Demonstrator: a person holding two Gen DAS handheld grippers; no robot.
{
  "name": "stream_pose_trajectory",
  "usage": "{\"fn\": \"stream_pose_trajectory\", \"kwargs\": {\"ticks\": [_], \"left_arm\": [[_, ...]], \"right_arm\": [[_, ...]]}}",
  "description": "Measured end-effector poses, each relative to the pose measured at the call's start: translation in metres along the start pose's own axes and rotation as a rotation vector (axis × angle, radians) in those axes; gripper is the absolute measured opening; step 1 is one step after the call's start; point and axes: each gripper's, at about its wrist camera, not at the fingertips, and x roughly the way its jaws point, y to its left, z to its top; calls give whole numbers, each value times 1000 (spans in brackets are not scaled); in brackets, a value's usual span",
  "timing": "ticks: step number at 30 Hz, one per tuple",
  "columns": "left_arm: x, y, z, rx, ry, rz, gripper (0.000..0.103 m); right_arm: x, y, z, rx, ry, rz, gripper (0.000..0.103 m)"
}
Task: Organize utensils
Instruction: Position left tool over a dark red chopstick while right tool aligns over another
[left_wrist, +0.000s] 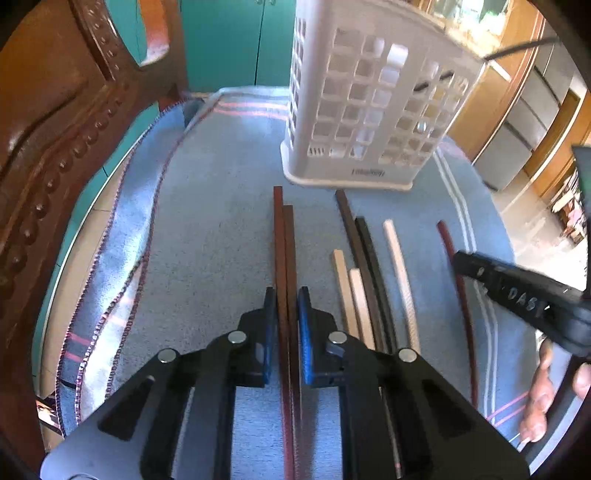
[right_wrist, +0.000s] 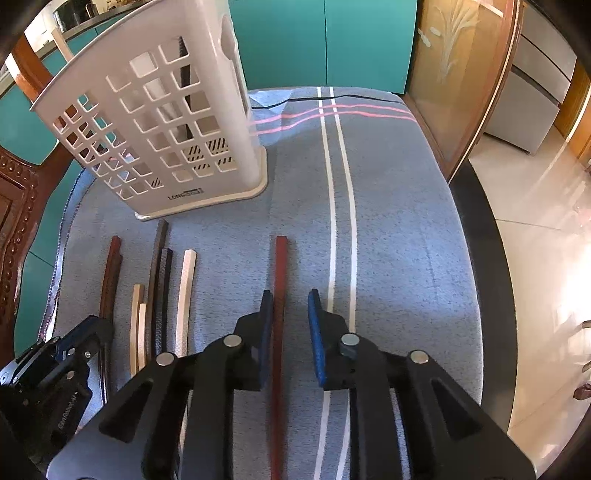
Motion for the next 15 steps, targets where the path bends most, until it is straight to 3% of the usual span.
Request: {"fn": "stream_pose_trajectory", "kwargs": {"ticks": [5,15], "left_arm": [[-21,-4,2,4,-85,-20,13],[-16,21,14,-45,-60,-5,19]], "right_arm": [[7,-2,-1,1,6,-5,24],[9,-5,-3,3,4,-1,29]]}}
